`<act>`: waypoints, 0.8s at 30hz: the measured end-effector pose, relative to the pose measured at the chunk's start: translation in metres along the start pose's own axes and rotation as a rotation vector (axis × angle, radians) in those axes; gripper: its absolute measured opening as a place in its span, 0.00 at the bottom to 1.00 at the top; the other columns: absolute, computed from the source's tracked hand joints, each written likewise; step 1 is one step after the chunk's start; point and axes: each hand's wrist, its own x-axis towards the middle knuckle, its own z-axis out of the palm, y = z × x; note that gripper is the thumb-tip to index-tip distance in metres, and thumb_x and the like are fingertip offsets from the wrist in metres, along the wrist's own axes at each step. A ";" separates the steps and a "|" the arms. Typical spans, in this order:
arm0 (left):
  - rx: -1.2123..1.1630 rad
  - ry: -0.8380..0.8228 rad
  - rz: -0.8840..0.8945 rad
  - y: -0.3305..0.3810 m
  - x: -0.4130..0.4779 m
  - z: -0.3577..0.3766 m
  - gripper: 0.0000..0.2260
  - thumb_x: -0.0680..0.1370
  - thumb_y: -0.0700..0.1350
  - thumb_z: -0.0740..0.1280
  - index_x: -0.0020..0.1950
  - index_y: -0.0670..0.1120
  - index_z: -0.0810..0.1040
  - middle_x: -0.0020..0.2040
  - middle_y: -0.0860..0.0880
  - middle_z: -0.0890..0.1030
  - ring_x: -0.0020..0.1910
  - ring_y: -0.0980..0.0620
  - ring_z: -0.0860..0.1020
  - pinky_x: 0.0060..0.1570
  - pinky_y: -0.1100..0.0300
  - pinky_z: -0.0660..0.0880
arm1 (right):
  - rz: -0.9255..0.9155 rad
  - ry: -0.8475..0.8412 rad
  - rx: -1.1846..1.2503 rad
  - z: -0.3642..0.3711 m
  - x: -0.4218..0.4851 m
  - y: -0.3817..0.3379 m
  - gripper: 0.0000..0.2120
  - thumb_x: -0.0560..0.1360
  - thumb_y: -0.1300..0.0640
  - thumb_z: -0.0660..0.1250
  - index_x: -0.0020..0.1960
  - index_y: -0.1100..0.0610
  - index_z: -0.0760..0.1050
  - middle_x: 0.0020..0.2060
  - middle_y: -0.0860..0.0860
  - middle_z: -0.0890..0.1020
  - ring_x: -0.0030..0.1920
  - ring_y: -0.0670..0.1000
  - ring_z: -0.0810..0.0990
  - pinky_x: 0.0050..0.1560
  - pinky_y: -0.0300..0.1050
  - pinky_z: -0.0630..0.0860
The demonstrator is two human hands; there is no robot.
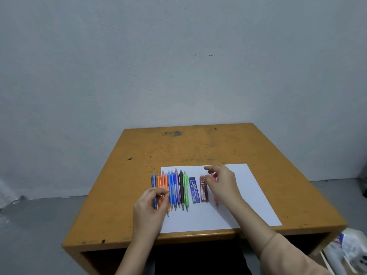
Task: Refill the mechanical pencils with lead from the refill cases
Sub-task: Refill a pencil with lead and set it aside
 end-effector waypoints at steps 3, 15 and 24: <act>0.000 -0.001 0.020 -0.001 0.000 0.000 0.07 0.73 0.40 0.72 0.45 0.51 0.79 0.45 0.58 0.78 0.50 0.67 0.75 0.36 0.74 0.74 | 0.069 0.028 -0.032 0.002 -0.001 0.008 0.14 0.77 0.60 0.63 0.61 0.56 0.78 0.56 0.53 0.78 0.56 0.50 0.75 0.56 0.39 0.69; 0.008 -0.019 0.023 0.000 -0.001 0.001 0.06 0.73 0.41 0.72 0.44 0.52 0.78 0.45 0.59 0.78 0.51 0.67 0.74 0.35 0.74 0.74 | 0.175 0.036 -0.096 0.000 -0.001 0.014 0.10 0.75 0.62 0.64 0.52 0.61 0.82 0.46 0.56 0.81 0.39 0.48 0.73 0.37 0.37 0.70; 0.024 -0.026 0.020 -0.001 0.000 0.002 0.05 0.73 0.42 0.72 0.45 0.51 0.79 0.46 0.59 0.78 0.52 0.68 0.73 0.35 0.73 0.75 | 0.162 0.059 0.060 -0.011 0.003 0.008 0.16 0.75 0.56 0.68 0.61 0.59 0.79 0.38 0.51 0.81 0.38 0.47 0.75 0.37 0.36 0.68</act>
